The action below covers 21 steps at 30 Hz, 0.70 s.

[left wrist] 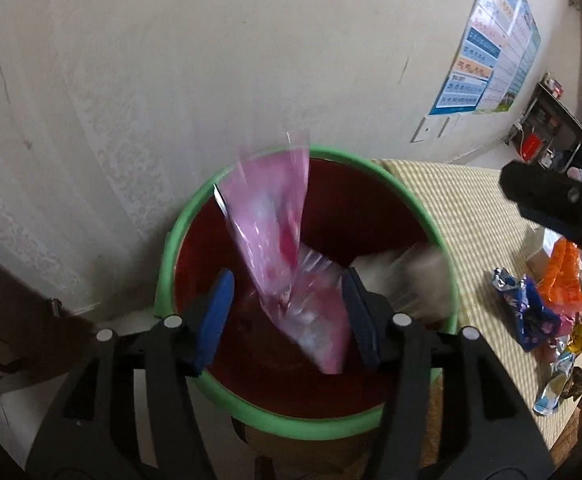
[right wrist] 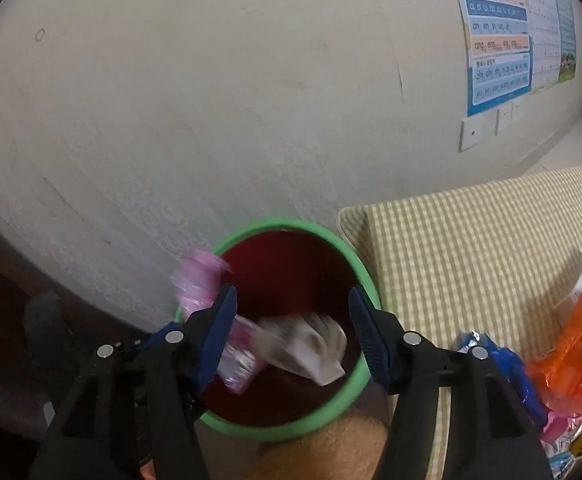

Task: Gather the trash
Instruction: 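Carry the pink wrapper and silver packet to the bin and open both grippers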

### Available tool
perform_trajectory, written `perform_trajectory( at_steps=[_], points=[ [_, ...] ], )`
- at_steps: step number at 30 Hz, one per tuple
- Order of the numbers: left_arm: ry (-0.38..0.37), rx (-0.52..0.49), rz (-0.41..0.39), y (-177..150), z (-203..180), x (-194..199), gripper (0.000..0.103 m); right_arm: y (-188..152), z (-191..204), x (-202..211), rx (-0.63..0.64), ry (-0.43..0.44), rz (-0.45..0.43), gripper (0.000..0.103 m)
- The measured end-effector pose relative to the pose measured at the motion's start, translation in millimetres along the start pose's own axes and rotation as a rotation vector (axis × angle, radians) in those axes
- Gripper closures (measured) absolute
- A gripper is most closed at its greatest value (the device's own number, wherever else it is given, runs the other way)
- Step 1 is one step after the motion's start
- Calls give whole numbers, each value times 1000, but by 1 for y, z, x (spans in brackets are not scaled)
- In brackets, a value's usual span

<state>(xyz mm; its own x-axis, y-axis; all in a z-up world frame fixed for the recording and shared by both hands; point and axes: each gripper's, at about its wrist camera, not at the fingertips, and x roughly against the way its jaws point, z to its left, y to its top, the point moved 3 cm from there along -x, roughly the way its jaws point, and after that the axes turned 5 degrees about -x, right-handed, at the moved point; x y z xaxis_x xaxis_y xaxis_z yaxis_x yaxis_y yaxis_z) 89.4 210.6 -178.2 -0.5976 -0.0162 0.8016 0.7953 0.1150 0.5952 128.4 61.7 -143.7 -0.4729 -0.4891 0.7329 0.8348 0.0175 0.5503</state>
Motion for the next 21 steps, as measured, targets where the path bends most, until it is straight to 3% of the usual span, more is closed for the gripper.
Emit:
perform_trajectory(
  at_steps=[6, 11, 16, 21],
  points=[
    [-9, 19, 11, -2, 1, -1, 50, -12, -6, 20, -2, -26, -26, 45],
    [-43, -30, -11, 1, -24, 11, 50, -30, -35, 56, 7, -91, -56, 45],
    [-98, -58, -21, 2, -48, 22, 50, -53, -82, 112, 0, -234, -111, 45],
    [-161, -98, -8, 0, -83, 29, 50, -99, -142, 142, -61, -402, -92, 44]
  ],
)
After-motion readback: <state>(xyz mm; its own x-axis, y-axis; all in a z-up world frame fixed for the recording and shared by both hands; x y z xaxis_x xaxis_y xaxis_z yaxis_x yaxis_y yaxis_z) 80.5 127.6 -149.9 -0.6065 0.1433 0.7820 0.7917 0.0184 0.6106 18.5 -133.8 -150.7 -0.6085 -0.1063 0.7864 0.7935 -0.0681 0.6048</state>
